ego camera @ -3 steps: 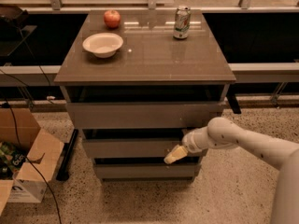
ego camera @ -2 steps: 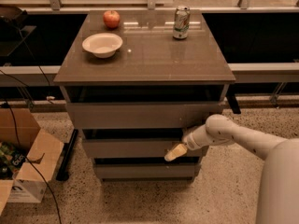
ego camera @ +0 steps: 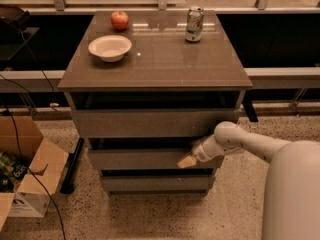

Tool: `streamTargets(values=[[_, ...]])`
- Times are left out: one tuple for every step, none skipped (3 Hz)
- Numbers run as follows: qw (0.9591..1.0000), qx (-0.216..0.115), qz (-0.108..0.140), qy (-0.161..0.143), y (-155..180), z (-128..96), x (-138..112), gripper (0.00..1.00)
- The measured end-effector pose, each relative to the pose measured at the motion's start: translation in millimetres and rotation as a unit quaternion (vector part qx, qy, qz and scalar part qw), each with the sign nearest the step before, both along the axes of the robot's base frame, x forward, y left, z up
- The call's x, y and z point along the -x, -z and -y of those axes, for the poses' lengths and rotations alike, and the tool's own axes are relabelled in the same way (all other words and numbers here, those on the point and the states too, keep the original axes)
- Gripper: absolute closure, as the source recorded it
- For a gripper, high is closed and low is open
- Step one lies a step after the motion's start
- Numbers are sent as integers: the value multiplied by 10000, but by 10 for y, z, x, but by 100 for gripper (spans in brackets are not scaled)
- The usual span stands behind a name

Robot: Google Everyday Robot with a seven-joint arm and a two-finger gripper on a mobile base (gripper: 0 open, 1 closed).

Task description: Open middle drawer

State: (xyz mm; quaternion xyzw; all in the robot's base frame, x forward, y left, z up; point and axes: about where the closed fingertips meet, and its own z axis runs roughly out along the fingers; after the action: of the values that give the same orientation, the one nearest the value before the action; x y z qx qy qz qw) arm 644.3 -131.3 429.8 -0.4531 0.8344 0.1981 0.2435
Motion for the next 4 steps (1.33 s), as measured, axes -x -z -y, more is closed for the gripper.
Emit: streamTargets(values=[[9997,79,-135,-193,10,-80,145,65],[9997,79,-135,-193,-18,-79,140,64],[9997,79,-135,-194,-18,-79,140,41],[9997,79,-136,-194,-17,-79,140,18]])
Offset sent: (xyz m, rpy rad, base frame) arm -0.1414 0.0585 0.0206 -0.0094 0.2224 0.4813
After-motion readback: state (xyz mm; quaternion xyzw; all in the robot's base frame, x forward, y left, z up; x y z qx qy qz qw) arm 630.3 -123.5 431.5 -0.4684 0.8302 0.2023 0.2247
